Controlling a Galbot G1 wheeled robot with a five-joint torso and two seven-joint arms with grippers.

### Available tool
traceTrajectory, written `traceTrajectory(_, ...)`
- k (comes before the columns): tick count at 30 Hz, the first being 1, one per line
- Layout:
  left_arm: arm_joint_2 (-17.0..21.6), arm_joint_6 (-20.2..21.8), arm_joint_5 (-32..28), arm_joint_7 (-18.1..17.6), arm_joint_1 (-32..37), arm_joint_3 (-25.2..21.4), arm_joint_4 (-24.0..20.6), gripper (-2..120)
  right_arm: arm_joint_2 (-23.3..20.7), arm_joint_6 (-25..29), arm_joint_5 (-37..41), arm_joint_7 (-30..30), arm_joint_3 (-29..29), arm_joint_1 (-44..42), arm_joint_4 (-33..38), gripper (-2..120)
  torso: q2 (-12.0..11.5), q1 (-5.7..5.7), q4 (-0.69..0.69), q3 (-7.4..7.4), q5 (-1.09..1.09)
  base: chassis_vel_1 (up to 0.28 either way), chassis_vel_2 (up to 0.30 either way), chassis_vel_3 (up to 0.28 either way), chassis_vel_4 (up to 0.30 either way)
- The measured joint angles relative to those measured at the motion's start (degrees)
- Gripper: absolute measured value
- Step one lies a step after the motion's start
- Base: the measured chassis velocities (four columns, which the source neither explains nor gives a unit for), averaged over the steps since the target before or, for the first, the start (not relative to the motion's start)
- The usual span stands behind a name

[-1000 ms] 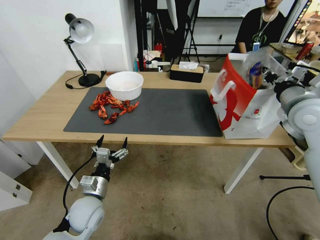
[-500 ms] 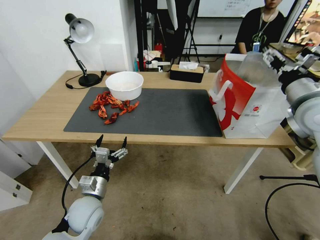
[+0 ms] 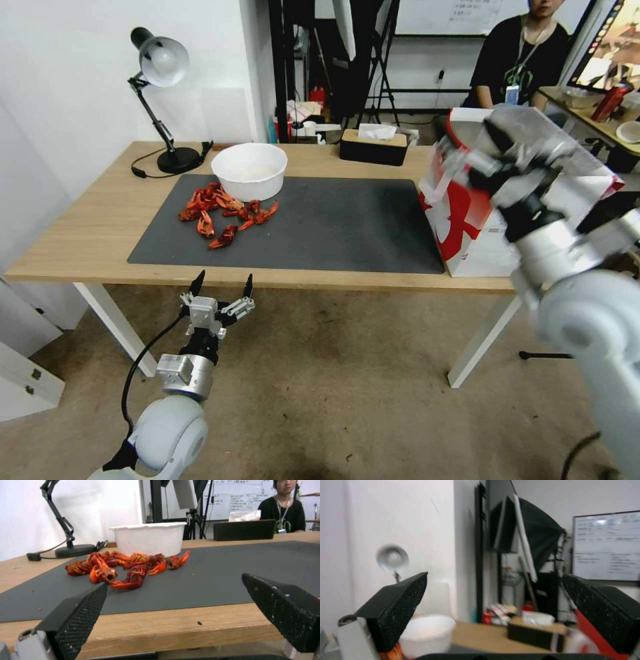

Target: Close the takeout container lid, then place the container into the takeout bag.

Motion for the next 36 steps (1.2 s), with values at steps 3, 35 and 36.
traceTrajectory(3, -0.23, 0.01, 0.07, 0.00, 0.11, -0.05, -0.02, 100, 2.88, 3.92, -10.74, 1.21, -0.09, -7.67, -0.10, 100, 0.00, 0.00, -0.01, 0.00, 0.00, 0.000, 0.000, 0.000, 0.000)
traceTrajectory(35, -1.18, 0.27, -0.35, -0.57, -1.12, 0.83, 1.76, 100, 12.90, 15.88, -30.18, 14.55, -11.05, -21.31, -13.08, 100, -0.01, 0.01, 0.00, 0.00, -0.01, 0.000, 0.000, 0.000, 0.000)
traceTrajectory(36, -1.19, 0.27, -0.39, -0.69, -1.16, 0.92, 1.82, 100, 12.93, 15.88, -30.14, 14.60, -11.10, -21.17, -13.36, 100, -0.01, 0.01, 0.00, 0.01, 0.00, 0.000, 0.000, 0.000, 0.000)
